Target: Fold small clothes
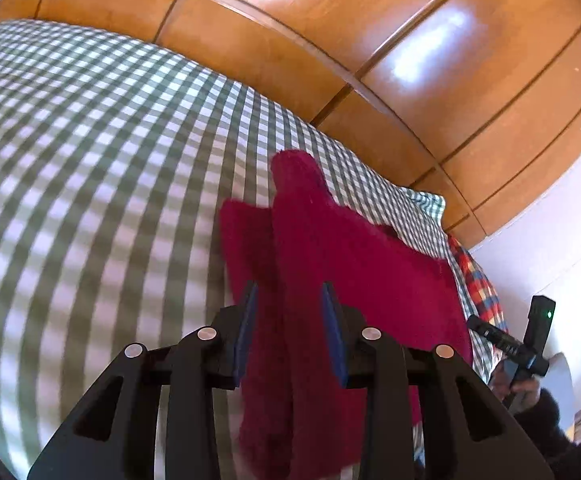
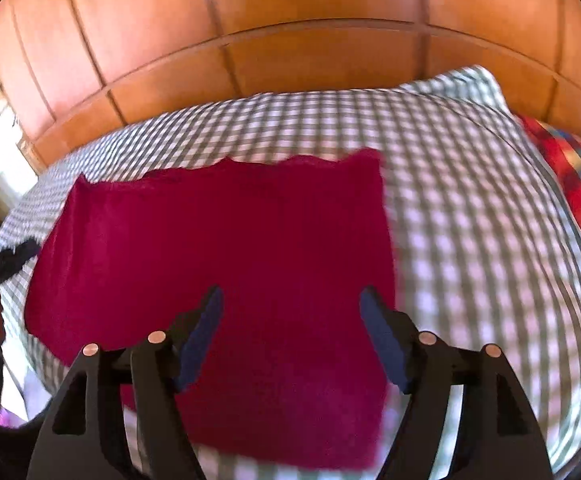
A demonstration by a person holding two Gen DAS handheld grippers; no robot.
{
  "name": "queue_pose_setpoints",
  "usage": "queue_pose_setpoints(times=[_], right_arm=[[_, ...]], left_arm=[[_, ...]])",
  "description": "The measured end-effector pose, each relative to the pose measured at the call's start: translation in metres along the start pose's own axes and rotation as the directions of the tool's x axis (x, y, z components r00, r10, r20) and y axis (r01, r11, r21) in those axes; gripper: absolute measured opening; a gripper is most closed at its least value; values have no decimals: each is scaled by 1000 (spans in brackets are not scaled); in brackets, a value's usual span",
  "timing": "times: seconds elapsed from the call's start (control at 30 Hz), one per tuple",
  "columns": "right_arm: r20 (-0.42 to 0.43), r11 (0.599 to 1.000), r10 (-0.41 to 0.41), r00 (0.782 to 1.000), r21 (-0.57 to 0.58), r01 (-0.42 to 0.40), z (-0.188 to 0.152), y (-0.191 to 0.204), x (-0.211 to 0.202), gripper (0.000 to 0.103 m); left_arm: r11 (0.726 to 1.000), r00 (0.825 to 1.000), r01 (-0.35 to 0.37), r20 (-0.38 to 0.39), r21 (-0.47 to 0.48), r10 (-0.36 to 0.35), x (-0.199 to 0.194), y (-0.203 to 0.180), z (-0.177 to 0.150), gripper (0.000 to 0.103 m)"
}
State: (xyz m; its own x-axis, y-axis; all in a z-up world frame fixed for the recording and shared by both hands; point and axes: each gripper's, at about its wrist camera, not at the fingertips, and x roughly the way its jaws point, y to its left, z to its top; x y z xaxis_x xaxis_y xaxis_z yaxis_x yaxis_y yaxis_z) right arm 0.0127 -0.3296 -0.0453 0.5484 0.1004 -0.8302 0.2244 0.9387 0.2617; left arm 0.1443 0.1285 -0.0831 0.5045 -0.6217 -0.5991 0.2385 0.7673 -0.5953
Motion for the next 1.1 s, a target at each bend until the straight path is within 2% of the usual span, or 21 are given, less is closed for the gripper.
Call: queue_pose_setpoints(times=[0.07, 0.1, 0.13, 0.17, 0.23, 0.27, 0.33, 0.4, 0.47, 0.53, 0.63, 0.67, 0.83, 1.1], right_arm=[[-3, 1000, 2, 1000, -9, -2, 8, 4, 13, 71], [3, 1000, -6, 1000, -9, 6, 13, 3, 20, 71], [10, 1000, -22, 1000, -9, 22, 15, 3, 24, 71], [16, 999, -40, 999, -7, 41, 16, 3, 29, 71], [18, 998, -63, 998, 20, 62, 17, -3, 40, 71], [9, 997, -73, 997, 37, 73, 14, -7, 50, 72], [-4, 996, -67, 998, 62, 67, 7, -13, 62, 74], [42, 996, -76, 996, 56, 74, 0, -13, 64, 76], [56, 995, -91, 994, 49, 89, -2, -10, 63, 77], [64, 995, -90, 994, 52, 87, -2, -11, 62, 77], [50, 994, -106, 993, 41, 104, 1, -8, 59, 77], [43, 993, -111, 993, 35, 109, 3, -6, 58, 77], [63, 995, -95, 993, 16, 95, 22, -3, 46, 79], [20, 989, -147, 989, 39, 146, 43, -32, 69, 79]], left_arm=[[1000, 1000, 8, -20, -8, -8, 16, 0, 9, 30], [1000, 1000, 11, -26, -2, -11, 22, -1, 12, 27], [1000, 1000, 8, -21, 12, -7, 24, -4, 12, 7], [999, 1000, -22, 7, 30, 22, 22, -7, 12, 6], [999, 998, -49, 48, 1, 49, 14, -6, 6, 6], [996, 995, -86, 54, -23, 87, 12, -2, 2, 6], [989, 989, -141, 24, -47, 143, 20, 6, -5, 6], [981, 982, -188, -18, -52, 187, 32, 11, -11, 6], [977, 980, -201, -13, -65, 200, 31, 7, -9, 8], [967, 969, -244, 26, -68, 246, 23, -4, -1, 13], [952, 946, -306, 114, 12, 302, 14, -35, 11, 13], [950, 944, -311, 128, 38, 304, 13, -43, 12, 13], [894, 913, -403, 160, 196, 376, 31, -81, 16, 13], [842, 905, -426, 142, 332, 401, 64, -105, 6, 13]])
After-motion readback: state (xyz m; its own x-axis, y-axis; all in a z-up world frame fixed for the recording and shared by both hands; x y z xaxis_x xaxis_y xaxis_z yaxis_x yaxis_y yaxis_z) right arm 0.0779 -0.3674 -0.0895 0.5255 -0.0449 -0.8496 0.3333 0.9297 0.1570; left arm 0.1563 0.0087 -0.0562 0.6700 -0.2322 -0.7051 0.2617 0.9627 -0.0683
